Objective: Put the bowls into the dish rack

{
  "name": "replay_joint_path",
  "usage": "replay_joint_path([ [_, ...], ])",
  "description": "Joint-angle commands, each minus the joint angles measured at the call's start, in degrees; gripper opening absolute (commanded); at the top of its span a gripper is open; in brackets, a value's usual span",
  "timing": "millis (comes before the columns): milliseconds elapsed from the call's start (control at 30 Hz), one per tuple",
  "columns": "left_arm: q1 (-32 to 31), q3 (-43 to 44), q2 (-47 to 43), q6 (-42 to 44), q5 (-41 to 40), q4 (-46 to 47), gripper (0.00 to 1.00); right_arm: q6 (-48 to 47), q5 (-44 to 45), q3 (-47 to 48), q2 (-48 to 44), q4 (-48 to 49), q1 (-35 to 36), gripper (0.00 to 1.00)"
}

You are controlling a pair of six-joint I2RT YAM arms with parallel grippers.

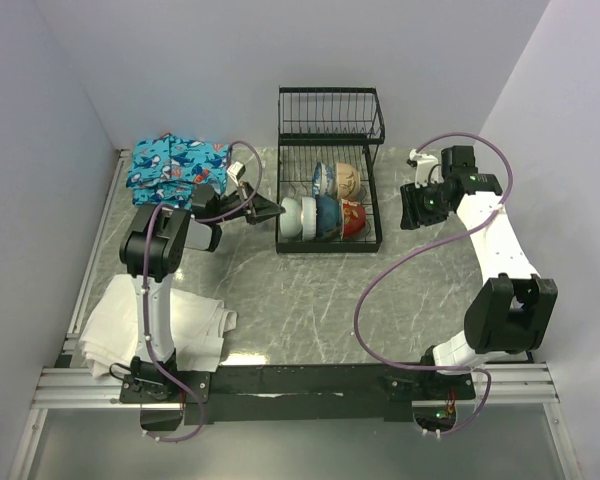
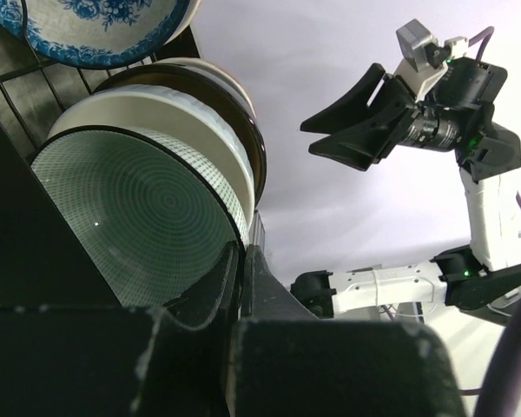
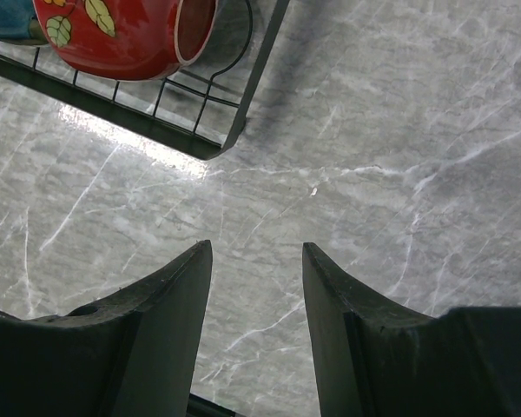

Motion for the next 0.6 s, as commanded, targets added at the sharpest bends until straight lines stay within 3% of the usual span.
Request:
replay_joint_path([
  [0, -0.1, 1.6, -1.8, 6.8, -1.0, -5.3, 0.01, -0.4, 0.4, 2.9, 0.9, 0.8, 0.7, 0.54],
  [233, -0.7, 1.7, -2.3, 7.2, -2.4, -5.5, 0.01, -0.6, 0.6, 3.2, 1.3, 0.9, 1.3, 0.54],
  [367, -0.8, 0.2, -4.8, 12.0, -4.3, -11.6, 0.02, -0.6, 0.6, 2.8, 1.2, 0.8, 1.5, 0.54],
  [567, -0.8, -2.5, -8.2, 16.9, -6.3, -16.3, 0.10, -0.6, 0.6, 3.2, 1.9, 0.9, 1.5, 0.54],
])
